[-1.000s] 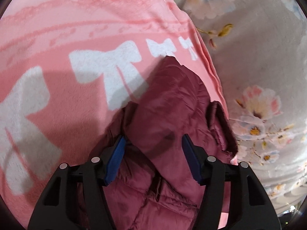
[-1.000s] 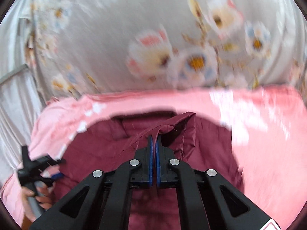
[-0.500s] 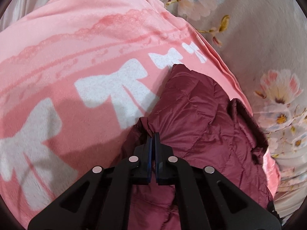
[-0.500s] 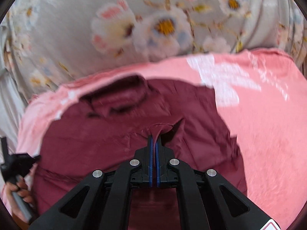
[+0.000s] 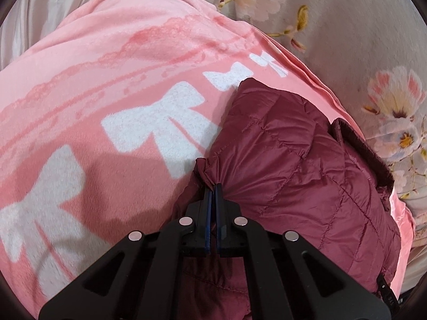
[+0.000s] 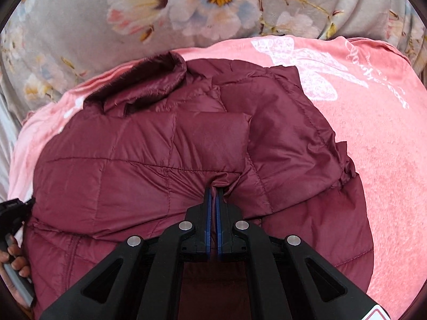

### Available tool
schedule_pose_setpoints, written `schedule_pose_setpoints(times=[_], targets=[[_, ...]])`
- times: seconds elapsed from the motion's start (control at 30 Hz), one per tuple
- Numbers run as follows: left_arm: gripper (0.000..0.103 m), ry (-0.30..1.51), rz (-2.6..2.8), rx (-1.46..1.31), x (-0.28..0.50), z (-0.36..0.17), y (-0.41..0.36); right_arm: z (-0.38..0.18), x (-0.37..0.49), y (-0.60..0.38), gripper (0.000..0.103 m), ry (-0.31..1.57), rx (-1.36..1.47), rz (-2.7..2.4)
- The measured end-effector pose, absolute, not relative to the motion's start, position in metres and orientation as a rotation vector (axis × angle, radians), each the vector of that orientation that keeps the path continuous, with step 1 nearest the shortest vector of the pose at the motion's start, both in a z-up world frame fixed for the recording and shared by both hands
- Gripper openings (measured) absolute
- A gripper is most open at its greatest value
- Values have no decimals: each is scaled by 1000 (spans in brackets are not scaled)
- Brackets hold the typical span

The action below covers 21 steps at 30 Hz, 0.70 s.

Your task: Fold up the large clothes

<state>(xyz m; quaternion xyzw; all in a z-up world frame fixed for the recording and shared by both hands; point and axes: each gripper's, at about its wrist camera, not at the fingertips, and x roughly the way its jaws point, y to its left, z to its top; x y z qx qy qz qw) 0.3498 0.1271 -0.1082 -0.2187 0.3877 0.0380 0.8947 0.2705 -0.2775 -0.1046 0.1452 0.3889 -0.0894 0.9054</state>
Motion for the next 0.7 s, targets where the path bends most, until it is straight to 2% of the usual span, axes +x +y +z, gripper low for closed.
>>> schedule_pose_setpoints(times=[0.13, 0.17, 0.2, 0.27, 0.43, 0.53, 0.6, 0.7], targets=[[3, 807, 85, -439, 352, -109, 126, -104, 269, -280, 2, 803, 311, -183], [3, 804, 83, -441, 351, -108, 127, -102, 266, -282, 6, 797, 325, -187], [4, 803, 78, -447, 351, -109, 128, -99, 262, -283, 16, 790, 339, -201], [4, 798, 50, -488, 349, -110, 135, -88, 244, -285, 29, 744, 375, -256], [8, 797, -12, -518, 328, -98, 147, -58, 223, -255, 28, 658, 376, -171], [8, 775, -65, -531, 310, -80, 141, -48, 235, -207, 19, 664, 310, -48], [8, 767, -106, -517, 307, -72, 131, -49, 246, -178, 7, 680, 265, 11], [8, 766, -153, -428, 311, -62, 101, -58, 264, -145, 4, 717, 212, 47]])
